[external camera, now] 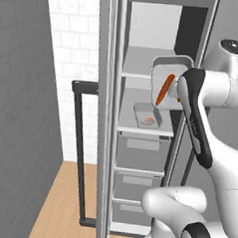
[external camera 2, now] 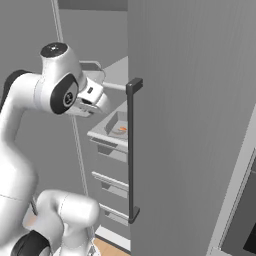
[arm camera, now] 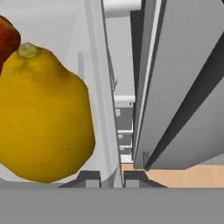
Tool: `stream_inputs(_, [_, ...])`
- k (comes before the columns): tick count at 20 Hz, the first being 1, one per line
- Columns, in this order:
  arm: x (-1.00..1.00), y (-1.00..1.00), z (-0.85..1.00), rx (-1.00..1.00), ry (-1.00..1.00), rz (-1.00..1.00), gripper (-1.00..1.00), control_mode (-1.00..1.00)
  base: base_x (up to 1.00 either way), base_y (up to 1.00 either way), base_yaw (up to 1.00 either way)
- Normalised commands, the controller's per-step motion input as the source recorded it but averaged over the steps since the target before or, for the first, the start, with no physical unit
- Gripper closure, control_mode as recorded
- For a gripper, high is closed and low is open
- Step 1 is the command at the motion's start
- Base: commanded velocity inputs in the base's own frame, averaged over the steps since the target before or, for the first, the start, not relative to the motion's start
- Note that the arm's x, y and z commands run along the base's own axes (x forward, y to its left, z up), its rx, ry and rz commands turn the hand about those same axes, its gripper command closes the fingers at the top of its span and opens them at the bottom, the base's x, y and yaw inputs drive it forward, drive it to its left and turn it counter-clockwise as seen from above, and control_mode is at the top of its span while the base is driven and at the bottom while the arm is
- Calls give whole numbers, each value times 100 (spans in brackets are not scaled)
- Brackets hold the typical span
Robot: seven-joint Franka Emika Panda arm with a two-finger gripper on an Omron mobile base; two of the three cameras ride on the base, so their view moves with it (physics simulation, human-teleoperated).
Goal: Take the meat container that has the shrimp and place it on the second highest rack of the freezer. Then take the vegetable container that has the carrot and lemon and place it on the highest rack of the freezer.
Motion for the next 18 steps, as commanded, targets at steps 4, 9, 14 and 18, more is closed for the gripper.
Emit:
stream_inputs(4, [100, 0, -25, 0, -11, -8, 100, -100, 0, 0, 0])
stream_inputs(9, [81, 0, -5, 0, -5, -7, 100, -100, 0, 0, 0])
stream_inputs(14, [81, -2, 8, 0, 0, -5, 100, -100, 0, 0, 0])
stream_inputs(18, [70, -13, 23, 0, 2, -2, 100, -100, 0, 0, 0])
